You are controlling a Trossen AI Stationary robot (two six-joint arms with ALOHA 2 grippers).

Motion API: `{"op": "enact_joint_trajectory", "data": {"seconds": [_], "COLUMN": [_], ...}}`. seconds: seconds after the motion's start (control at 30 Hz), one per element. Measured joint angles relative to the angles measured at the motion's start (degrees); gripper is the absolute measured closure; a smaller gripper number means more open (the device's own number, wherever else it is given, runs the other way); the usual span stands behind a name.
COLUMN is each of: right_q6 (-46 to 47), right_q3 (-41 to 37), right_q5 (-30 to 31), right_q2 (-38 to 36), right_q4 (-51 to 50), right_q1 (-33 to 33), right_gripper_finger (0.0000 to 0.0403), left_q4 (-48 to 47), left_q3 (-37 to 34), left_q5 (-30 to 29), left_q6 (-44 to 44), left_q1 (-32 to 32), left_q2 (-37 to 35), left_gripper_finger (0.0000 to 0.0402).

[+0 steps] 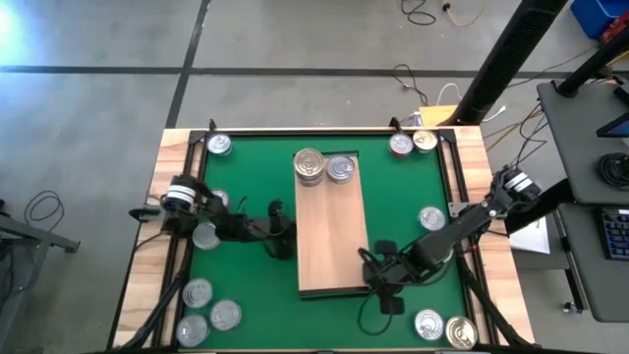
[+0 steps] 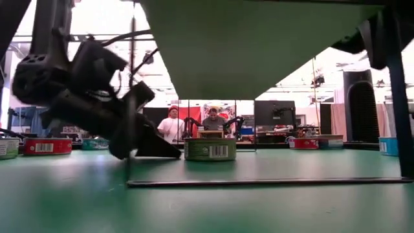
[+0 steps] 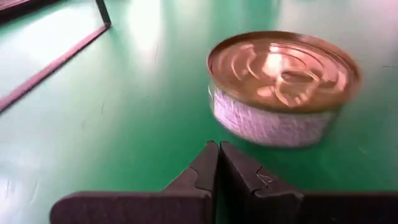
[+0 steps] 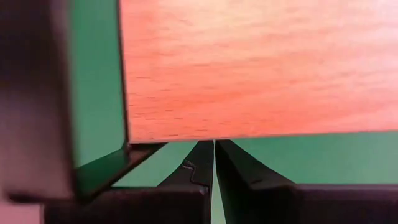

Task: Stack canned seafood by type on shelf
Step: Stack the green tuna can on top of the other green tuna can on the shelf

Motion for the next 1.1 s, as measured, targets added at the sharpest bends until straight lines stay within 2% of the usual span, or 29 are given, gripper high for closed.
{"op": "enact_joint_trajectory", "data": {"seconds": [0.23, 0.33, 0.47, 0.6, 0.7, 0.83, 1.0, 1.1], "right_q6": [-3.47, -5.94, -6.28, -0.99, 3.91, 10.75, 14.74, 13.14], "right_q3": [7.06, 9.88, 12.23, 11.69, 8.12, -1.45, -18.87, -26.96], "right_q5": [1.55, 1.71, 3.9, 6.96, 10.95, 16.45, 17.04, 19.93], "right_q2": [8.44, 10.96, 11.16, 7.19, 2.24, -6.02, -14.4, -16.4], "right_q4": [-0.04, -2.22, -10.97, -19.27, -20.42, -14.68, 5.26, 16.91], "right_q1": [-2.38, -4.0, -4.79, -3.8, -1.72, 1.94, 3.42, 2.4], "right_gripper_finger": [0.0394, 0.0394, 0.0394, 0.0394, 0.0394, 0.0394, 0.0394, 0.0392], "left_q4": [14.72, 17.93, 16.65, 14.39, 14.09, 14.76, 19.59, 19.71], "left_q3": [-12.53, -15.45, -14.87, -11.19, -7.7, -3.0, 2.66, 6.34], "left_q5": [-0.08, -0.17, -0.26, -0.45, 0.24, 4.14, 5.53, 8.75], "left_q6": [-4.31, -5.76, -6.02, -2.17, 0.76, 2.78, 3.7, 4.06], "left_q1": [-2.15, -2.91, -3.0, -2.88, -2.83, -2.76, -1.0, 0.51], "left_q2": [0.01, -0.1, 0.09, 0.79, 2.43, 6.98, 12.8, 14.42], "left_gripper_finger": [0.0402, 0.0402, 0.0402, 0.0402, 0.0402, 0.0402, 0.0402, 0.0402]}}
